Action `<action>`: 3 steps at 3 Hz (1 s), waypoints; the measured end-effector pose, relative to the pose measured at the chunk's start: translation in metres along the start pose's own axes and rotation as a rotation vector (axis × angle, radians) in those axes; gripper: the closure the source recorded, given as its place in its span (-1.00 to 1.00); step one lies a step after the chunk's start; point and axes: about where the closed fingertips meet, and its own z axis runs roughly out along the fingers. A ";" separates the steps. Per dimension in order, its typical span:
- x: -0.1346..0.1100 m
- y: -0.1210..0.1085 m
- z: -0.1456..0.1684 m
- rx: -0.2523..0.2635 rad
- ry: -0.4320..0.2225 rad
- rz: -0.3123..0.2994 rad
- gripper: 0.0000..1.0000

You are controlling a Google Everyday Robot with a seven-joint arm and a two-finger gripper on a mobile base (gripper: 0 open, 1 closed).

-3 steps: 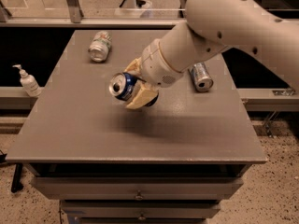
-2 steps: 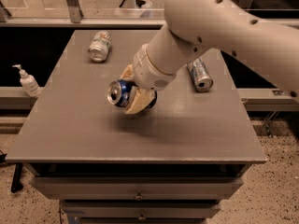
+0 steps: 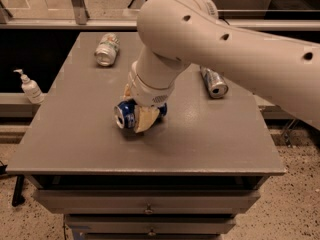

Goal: Knock pepsi can over

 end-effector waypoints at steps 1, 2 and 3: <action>0.002 0.001 0.004 -0.024 0.053 -0.044 0.65; 0.005 0.000 0.003 -0.043 0.067 -0.069 0.19; 0.008 -0.004 0.000 -0.066 0.057 -0.090 -0.28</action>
Offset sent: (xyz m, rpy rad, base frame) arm 0.0088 -0.0058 -0.0019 -0.1157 -0.0135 0.0823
